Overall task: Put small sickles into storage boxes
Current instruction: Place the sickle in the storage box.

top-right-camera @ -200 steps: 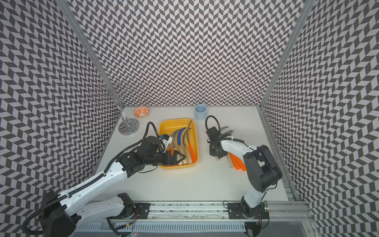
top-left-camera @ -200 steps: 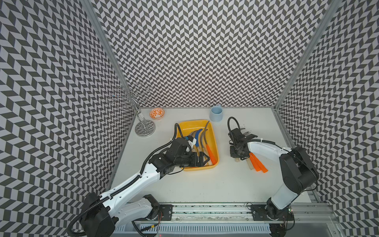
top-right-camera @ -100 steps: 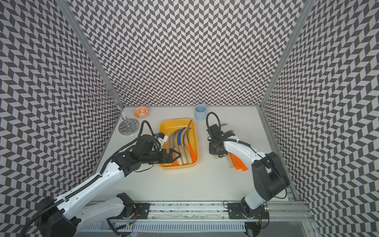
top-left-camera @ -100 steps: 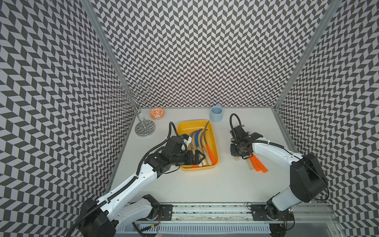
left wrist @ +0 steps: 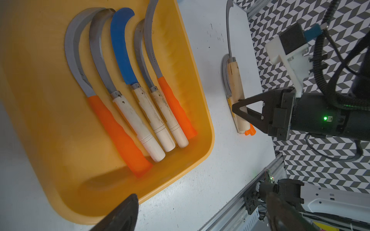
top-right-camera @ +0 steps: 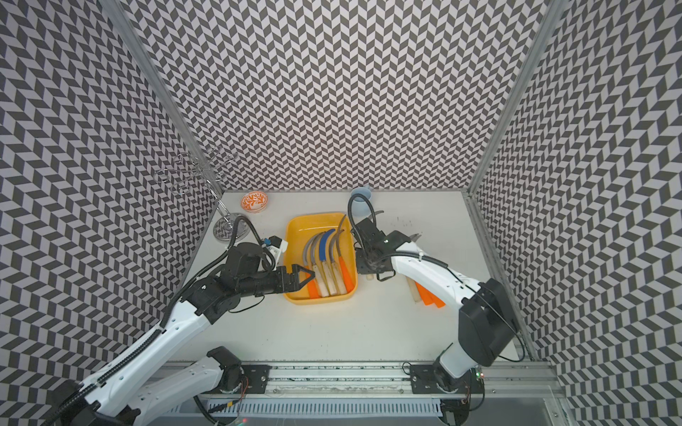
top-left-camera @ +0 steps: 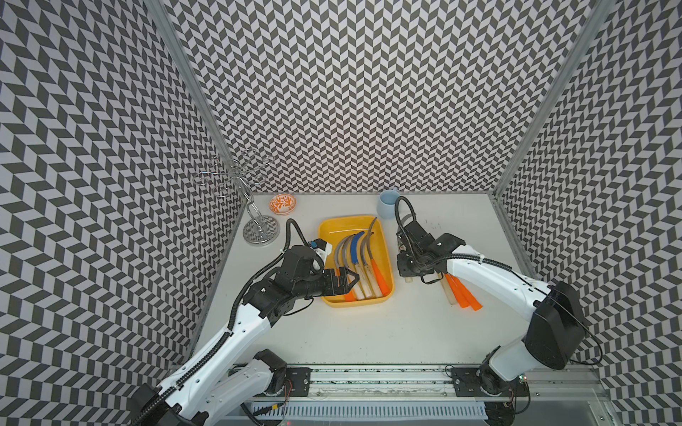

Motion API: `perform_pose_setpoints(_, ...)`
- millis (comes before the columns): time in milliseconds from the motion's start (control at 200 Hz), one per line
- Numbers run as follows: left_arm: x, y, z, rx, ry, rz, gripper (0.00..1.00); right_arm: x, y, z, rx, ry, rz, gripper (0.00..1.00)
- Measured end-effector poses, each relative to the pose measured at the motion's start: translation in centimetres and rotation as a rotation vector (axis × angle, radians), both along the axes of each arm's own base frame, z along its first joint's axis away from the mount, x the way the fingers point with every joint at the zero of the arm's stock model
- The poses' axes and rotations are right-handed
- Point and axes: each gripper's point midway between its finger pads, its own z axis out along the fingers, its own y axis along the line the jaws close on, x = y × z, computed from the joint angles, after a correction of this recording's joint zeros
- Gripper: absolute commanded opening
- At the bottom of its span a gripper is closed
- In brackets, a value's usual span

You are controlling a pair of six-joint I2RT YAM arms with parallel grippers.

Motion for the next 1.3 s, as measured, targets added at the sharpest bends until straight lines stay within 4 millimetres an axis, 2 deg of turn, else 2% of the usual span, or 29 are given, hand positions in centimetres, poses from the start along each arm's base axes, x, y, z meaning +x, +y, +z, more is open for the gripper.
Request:
perform_pose_setpoints(190,-0.8,1.1,-0.1,-0.005,-0.005,0.021,1.0,-0.2,2.7,1.3,0.033,-0.014,0.043,0.04)
perform_pose_setpoints(441,-2.6,2.4,-0.7,-0.019,0.015,0.047,1.0,-1.2,6.3,0.9,0.056,0.011,0.11,0.04)
perform_pose_setpoints(791,-4.2,3.8,-1.8,-0.027,0.05,0.098,1.0,-2.2,12.2,-1.1,0.086,0.057,0.201,0.04)
perform_pose_setpoints(1142,-5.6,5.1,-1.9,-0.037,0.068,0.145,1.0,-2.4,16.6,-3.5,0.122,0.089,0.262,0.04)
perform_pose_setpoints(1297,-6.4,5.7,-2.2,-0.028,0.082,0.156,1.0,-3.0,18.2,-5.2,0.138,0.121,0.28,0.04)
